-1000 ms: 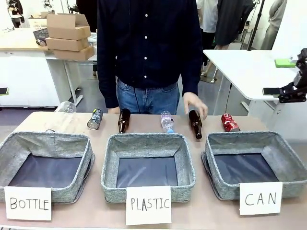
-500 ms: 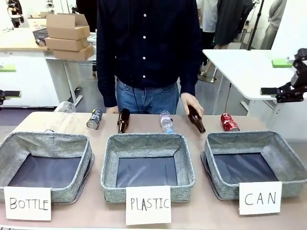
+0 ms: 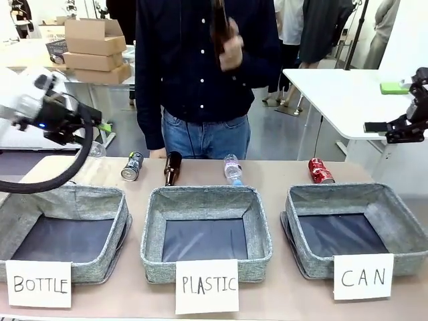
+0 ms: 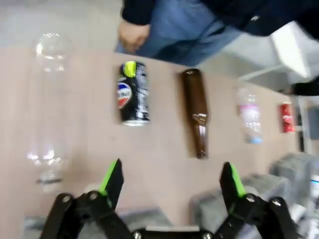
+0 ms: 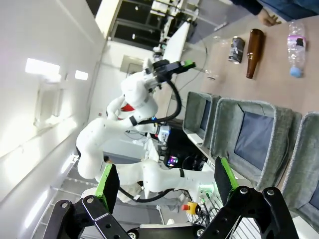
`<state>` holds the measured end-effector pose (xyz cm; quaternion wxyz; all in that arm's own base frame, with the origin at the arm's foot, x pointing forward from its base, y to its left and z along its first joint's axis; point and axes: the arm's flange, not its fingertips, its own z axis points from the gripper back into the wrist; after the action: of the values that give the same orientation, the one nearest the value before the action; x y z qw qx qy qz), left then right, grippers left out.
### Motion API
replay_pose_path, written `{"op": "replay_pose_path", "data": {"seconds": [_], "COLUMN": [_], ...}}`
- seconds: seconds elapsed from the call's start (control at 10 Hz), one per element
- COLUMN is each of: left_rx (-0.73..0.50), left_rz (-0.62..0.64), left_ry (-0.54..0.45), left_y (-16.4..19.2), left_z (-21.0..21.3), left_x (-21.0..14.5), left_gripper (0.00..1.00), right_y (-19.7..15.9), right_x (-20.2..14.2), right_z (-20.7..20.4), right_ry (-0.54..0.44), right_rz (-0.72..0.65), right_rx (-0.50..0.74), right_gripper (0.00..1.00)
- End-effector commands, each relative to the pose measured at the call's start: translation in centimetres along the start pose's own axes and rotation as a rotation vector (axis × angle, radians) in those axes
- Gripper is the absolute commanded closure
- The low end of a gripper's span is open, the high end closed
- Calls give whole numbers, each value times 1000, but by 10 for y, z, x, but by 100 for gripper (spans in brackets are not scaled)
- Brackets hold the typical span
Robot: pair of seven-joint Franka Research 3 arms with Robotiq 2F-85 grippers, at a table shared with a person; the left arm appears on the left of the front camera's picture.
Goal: Sort the can waste into the basket.
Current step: Pick up the can waste from the table and place it in the right Fabric basket.
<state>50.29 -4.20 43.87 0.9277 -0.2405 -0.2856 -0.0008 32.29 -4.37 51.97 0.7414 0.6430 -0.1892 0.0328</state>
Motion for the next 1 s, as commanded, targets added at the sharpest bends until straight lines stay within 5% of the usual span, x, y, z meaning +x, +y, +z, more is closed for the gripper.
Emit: {"op": "replay_pose_path", "data": {"seconds": [0.0, 0.1, 0.2, 0.5, 0.8, 0.9], "left_rx": [68, 7, 52, 56, -439, -456], "left_rz": [8, 110, -19, 11, -17, 4], "left_ry": [37, 109, 17, 46, -269, -338], "left_y": [5, -6, 0, 1, 31, 41], "left_z": [-43, -43, -33, -54, 162, 211], "left_x": [24, 19, 3, 6, -62, -83], "left_gripper": [0, 0, 0, 0, 0, 0], "right_y": [0, 0, 0, 0, 0, 0], "right_x": [5, 5, 5, 5, 5, 5], "right_z": [-1, -1, -1, -1, -1, -1], "right_ry": [-9, -9, -9, -9, -9, -9], "right_rz": [31, 31, 31, 31, 31, 31], "right_rx": [21, 21, 21, 21, 21, 21], "right_gripper": [0, 0, 0, 0, 0, 0]}}
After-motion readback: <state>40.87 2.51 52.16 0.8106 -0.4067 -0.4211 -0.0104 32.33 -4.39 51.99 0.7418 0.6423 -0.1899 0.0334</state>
